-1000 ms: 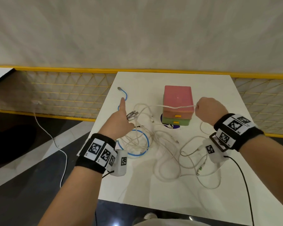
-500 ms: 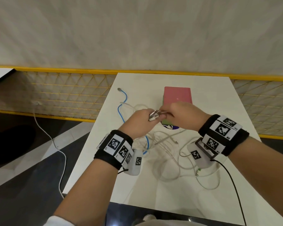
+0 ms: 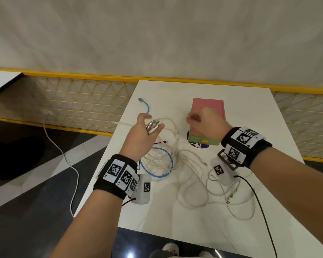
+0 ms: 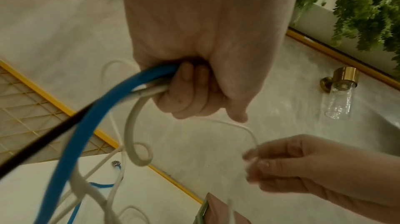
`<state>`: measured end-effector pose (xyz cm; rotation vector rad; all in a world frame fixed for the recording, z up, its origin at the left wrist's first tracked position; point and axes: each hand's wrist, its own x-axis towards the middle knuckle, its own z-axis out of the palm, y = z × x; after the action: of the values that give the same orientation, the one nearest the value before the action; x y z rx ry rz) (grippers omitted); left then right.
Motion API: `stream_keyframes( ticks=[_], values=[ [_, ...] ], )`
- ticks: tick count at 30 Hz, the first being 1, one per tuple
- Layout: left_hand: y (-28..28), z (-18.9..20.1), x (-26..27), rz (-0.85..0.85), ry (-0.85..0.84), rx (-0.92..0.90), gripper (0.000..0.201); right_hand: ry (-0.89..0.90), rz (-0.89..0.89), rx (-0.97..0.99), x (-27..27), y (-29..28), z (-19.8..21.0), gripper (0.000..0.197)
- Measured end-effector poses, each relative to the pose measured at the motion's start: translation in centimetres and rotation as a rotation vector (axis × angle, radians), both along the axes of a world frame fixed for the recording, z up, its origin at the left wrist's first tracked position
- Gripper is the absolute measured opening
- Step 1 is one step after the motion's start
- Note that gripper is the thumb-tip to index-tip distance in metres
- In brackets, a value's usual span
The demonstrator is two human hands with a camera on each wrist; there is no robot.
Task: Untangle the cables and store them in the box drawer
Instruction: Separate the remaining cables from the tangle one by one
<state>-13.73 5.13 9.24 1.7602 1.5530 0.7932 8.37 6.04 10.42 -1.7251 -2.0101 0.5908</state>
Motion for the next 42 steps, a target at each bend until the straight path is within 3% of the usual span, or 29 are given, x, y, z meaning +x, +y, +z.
stream_keyframes(
  ticks=[2, 4, 6, 9, 11, 18, 26, 28, 30, 32, 35, 39, 42],
  values=[
    [-0.1, 0.1, -0.1, -0.027, -0.101, -0.041, 0.089, 0.208, -0.011, -0.073, -0.8, 1.2, -0.3, 0.058],
    [-0.2, 0.0, 0.0, -0.087, -0.173, -0.042, 0.103, 0.223, 0.032, -0.175, -1.2, 1.9, -1.4, 0.078],
    [-0.5, -0.1, 0.4, -0.139, -0.217, -0.063, 0.090, 0.148, 0.031, -0.188, -1.1, 1.9, -2.7, 0.069],
    [-0.8, -0.7, 0.9, -0.164, -0.153, -0.063, 0.039, -0.129, 0.055, -0.165, -0.1, 1.4, -5.9, 0.030],
    [-0.8, -1.2, 1.4, -0.166, -0.130, -0.040, 0.024, -0.247, 0.056, -0.244, 0.9, 1.0, -8.6, 0.026],
    [-0.3, -3.0, 2.4, -0.135, -0.091, 0.004, 0.025, -0.352, -0.021, -0.482, 0.4, 0.0, -13.3, 0.037],
    [-1.1, -2.5, 3.0, -0.096, -0.259, -0.049, 0.024, -0.441, -0.061, -0.389, 0.2, -1.3, -16.1, 0.026],
    [-1.1, -2.4, 2.8, -0.053, -0.314, -0.030, 0.030, -0.424, -0.100, -0.375, 0.6, -1.7, -15.9, 0.027],
    [-1.0, -2.2, 2.3, 0.014, -0.297, 0.020, 0.023, -0.358, -0.157, -0.325, 1.2, -2.0, -14.8, 0.028],
    [-0.5, -1.9, 1.7, 0.091, -0.279, 0.042, 0.007, -0.311, -0.199, -0.175, 2.2, -2.2, -12.9, 0.023],
    [0.1, -1.2, 1.3, 0.114, -0.300, 0.044, 0.011, -0.258, -0.210, 0.091, 3.9, -2.5, -9.3, 0.033],
    [-0.5, 0.5, 2.5, 0.047, -0.408, 0.067, 0.018, 0.021, -0.065, 0.406, 3.7, -3.5, -4.1, 0.005],
    [-1.0, 1.6, 4.5, -0.047, -0.495, 0.050, 0.022, 0.243, 0.047, 0.409, 1.4, -4.8, -1.0, 0.018]
  ],
)
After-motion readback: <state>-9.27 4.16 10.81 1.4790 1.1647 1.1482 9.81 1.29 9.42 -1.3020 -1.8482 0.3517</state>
